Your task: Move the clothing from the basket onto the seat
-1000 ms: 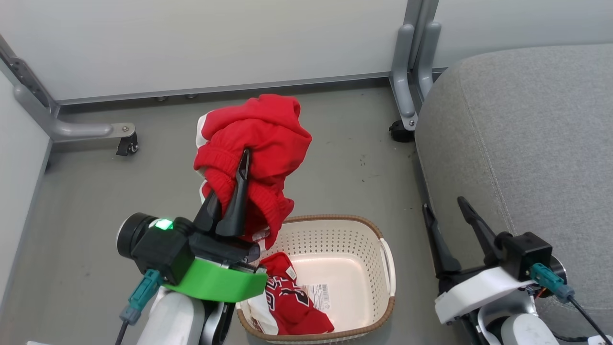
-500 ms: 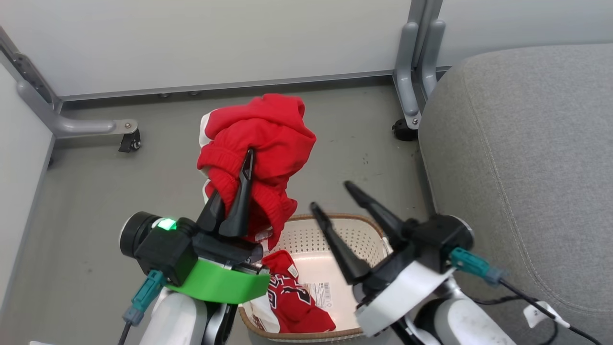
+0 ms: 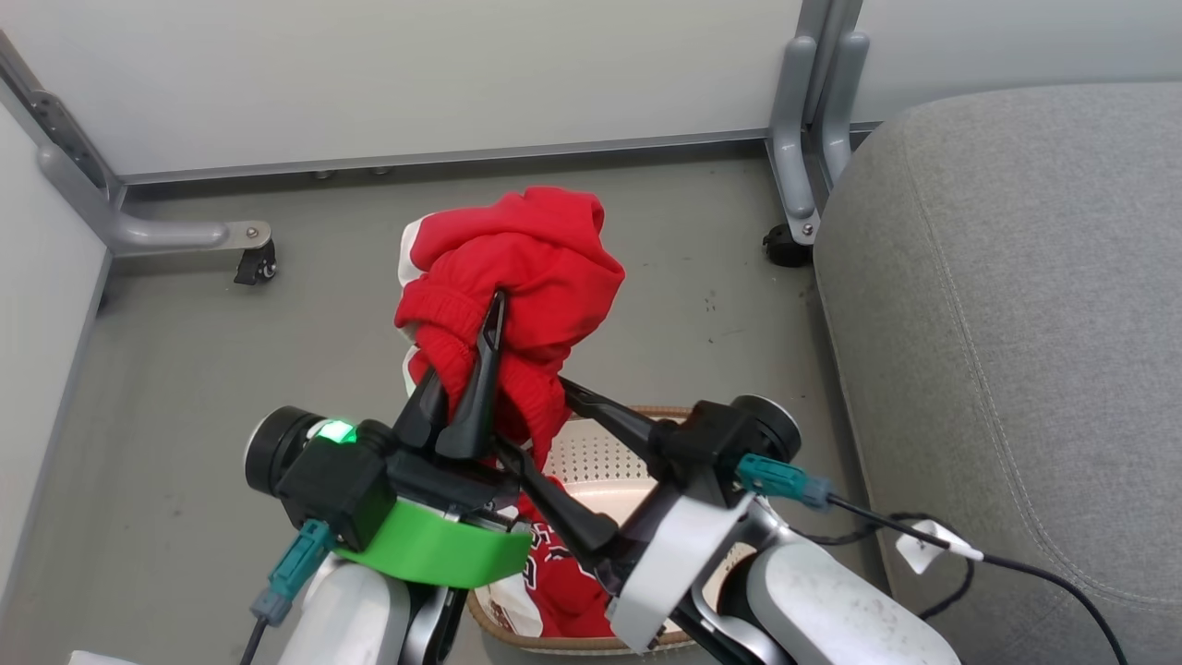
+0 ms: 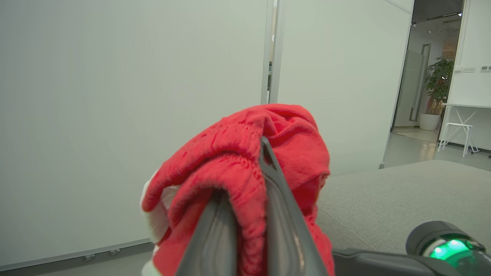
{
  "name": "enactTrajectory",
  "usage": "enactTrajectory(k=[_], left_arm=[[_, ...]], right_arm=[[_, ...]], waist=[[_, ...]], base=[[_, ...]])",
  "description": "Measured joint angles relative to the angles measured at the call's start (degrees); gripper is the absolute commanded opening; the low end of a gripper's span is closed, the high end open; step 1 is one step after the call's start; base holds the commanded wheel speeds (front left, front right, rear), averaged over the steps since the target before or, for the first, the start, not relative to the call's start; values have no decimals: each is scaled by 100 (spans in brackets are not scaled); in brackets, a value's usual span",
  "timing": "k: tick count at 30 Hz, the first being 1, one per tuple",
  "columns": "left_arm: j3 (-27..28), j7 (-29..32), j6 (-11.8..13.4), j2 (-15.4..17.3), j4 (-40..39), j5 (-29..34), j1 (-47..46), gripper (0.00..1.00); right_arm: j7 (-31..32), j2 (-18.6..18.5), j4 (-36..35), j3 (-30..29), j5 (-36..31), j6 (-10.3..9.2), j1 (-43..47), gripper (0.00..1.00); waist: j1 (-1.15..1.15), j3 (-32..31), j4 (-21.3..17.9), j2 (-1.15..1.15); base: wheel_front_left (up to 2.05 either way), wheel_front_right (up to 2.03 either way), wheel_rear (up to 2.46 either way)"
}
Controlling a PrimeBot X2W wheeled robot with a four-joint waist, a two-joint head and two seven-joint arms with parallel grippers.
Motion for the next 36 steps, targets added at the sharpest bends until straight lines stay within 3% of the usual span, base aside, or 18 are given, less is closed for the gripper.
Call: enactTrajectory(k=[6,7,8,9,34,35,36], left_arm=[[-53,0,-5,-2,36,2,-12,0],[-63,0,-8,-2,38,1,-13,0],[-70,0,-10,-2,44,-1,-13,0],[-76,0,-16,-2,47,-9,-13,0],[-74,-1,4,-8,175,-35,-14,0],[-71,0,24,-8,194,-40,-14,19],[-66,0,59,-9,196,-44,-14,71]], right_arm=[[-202,107,666,220,138,0,-425,100],[-237,121,768,243,152,0,-497,93],[-263,132,854,292,212,0,-566,35],[-287,144,920,321,255,0,-608,0],[-716,208,1631,630,646,0,-1061,0],[-720,208,1641,631,647,0,-1079,0],[-723,205,1650,628,647,0,-1101,0]], waist=[[0,-7,10,0],[0,-10,13,0],[0,-13,17,0],[0,-16,19,0],[0,-4,8,0],[0,-3,11,0],[0,-1,13,0]], base=[[0,0,0],[0,0,0],[0,0,0],[0,0,0],[0,0,0],[0,0,0],[0,0,0]])
